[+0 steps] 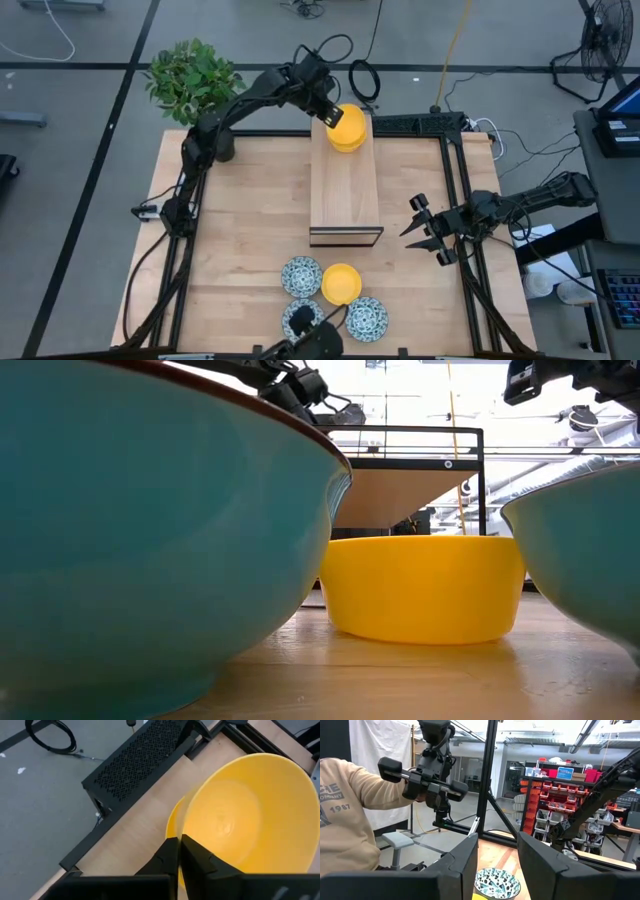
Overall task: Pick & Place Mini bowls
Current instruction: Stack the left yellow bowl on top of the yellow bowl on the shelf, then stack the yellow bowl on top of the yellow bowl on the shelf
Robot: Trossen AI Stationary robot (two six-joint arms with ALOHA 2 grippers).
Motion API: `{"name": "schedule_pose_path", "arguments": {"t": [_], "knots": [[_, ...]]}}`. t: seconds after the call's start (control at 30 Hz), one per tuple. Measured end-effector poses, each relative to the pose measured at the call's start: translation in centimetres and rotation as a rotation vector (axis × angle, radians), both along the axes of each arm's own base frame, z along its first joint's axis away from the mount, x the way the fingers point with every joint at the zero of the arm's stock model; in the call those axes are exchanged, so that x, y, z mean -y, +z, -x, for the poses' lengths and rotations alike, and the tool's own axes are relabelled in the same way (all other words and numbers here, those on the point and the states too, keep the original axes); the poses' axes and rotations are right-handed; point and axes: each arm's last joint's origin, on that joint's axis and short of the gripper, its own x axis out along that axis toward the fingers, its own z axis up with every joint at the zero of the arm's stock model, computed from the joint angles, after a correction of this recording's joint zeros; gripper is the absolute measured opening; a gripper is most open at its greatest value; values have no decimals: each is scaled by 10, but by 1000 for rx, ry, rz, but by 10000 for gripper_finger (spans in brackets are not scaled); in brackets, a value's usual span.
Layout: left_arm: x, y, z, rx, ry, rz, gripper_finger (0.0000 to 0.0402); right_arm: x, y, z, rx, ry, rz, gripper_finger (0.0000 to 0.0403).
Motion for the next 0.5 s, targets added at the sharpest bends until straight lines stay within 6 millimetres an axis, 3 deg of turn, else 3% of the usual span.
{"name": "schedule_pose_path", "arguments": {"t": [0.23, 0.5], "knots": [[1, 0, 0, 0, -2, 0, 62, 0, 0, 0, -1, 0, 1, 125], [3, 10, 4, 25, -26, -29, 77, 0, 0, 0, -2, 0, 0, 125]]}}
